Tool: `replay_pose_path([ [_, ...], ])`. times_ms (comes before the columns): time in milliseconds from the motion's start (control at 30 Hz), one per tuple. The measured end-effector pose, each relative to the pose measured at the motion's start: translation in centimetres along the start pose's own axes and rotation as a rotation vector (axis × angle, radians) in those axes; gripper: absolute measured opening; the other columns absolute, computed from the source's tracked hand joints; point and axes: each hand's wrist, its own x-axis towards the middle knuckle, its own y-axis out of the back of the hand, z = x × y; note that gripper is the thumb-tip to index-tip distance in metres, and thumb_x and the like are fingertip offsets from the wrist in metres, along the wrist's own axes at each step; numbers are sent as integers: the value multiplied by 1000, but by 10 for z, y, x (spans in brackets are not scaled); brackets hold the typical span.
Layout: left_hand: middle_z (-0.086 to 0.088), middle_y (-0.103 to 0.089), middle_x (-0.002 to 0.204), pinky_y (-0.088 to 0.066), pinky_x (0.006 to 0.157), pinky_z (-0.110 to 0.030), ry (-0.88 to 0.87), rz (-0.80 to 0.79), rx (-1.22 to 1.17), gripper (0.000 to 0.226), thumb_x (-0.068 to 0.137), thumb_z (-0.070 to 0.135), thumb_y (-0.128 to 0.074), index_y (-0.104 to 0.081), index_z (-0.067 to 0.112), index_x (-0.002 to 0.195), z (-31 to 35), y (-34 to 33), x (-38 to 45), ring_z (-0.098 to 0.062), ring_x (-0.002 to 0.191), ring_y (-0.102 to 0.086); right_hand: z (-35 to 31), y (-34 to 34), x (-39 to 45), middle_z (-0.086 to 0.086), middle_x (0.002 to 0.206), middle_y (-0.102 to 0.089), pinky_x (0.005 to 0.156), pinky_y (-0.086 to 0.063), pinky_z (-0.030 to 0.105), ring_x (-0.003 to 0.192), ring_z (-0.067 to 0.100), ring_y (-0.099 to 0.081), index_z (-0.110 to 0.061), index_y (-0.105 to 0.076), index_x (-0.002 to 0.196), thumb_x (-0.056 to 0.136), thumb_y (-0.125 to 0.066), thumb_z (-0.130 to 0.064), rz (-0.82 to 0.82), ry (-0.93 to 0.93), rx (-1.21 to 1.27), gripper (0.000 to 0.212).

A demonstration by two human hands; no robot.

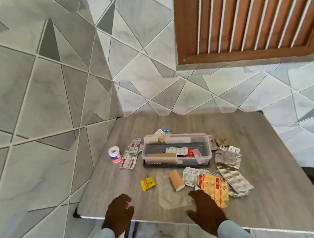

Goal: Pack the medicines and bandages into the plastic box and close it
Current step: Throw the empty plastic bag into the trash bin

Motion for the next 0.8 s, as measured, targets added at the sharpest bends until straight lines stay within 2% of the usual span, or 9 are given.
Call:
replay_pose_path([
  [67, -1, -60, 99, -44, 82, -27, -17, -7, 24, 36, 77, 15, -70, -48, 44, 82, -7, -7, 13, -21, 95, -61, -5, -8, 15, 3, 150, -35, 113, -29, 35, 137, 23, -31, -21, -30, 145, 89, -56, -38, -45, 14, -24, 64],
  [133, 1, -58, 110, -45, 94, -33, -46, -54, 99, 28, 77, 27, -68, -53, 39, 97, -3, -10, 24, -21, 105, -58, -15, -15, 32, 2, 150, -34, 112, -32, 37, 136, 24, -33, -22, -28, 146, 88, -56, -37, -96, 14, -66, 66],
  [233, 8, -54, 125, -41, 100, -36, -222, -107, 318, 59, 70, 57, -48, -56, 29, 121, 0, -22, 51, -19, 118, -50, -32, -29, 55, 1, 157, -22, 113, -31, 38, 141, 24, -27, -26, -18, 150, 86, -57, -35, -191, 30, -93, 76],
  [267, 10, -55, 125, -44, 96, -36, -283, -115, 410, 62, 68, 60, -47, -56, 30, 121, 0, -25, 61, -18, 115, -52, -36, -35, 65, -1, 159, -17, 111, -32, 38, 141, 24, -26, -28, -15, 150, 86, -57, -34, -211, 40, -124, 77],
  [367, 13, -62, 111, -56, 68, -28, -442, -162, 616, 58, 57, 66, -49, -57, 37, 107, -6, -35, 90, -11, 92, -61, -45, -46, 87, -4, 161, -8, 104, -40, 41, 138, 28, -32, -28, -13, 150, 84, -55, -25, -239, -14, -214, 78],
  [467, 9, -63, 108, -58, 63, -28, -528, -269, 696, 66, 42, 60, -66, -57, 37, 103, -11, -40, 119, -13, 91, -56, -48, -52, 102, 0, 160, -7, 101, -43, 44, 135, 31, -35, -23, -15, 149, 86, -52, -17, -279, -78, -256, 73],
  [533, 6, -71, 100, -59, 62, -31, -590, -307, 778, 64, 37, 53, -73, -66, 37, 98, -17, -44, 137, -16, 85, -64, -51, -51, 110, 4, 157, -14, 95, -44, 46, 130, 34, -40, -17, -22, 146, 89, -47, -15, -277, -93, -312, 62],
  [633, 5, -72, 87, -56, 55, -32, -672, -350, 831, 55, 37, 45, -76, -70, 34, 90, -18, -49, 152, -17, 72, -67, -56, -49, 117, 11, 145, -33, 84, -48, 47, 117, 37, -48, -12, -40, 132, 92, -39, -12, -217, -69, -387, 40],
  [800, 4, -63, 64, -49, 44, -32, -784, -270, 863, 33, 38, 35, -80, -66, 29, 67, -6, -48, 168, -19, 54, -60, -66, -39, 134, 10, 124, -57, 87, -48, 43, 115, 33, -52, -14, -55, 114, 91, -37, -13, -111, -145, -344, 30],
])
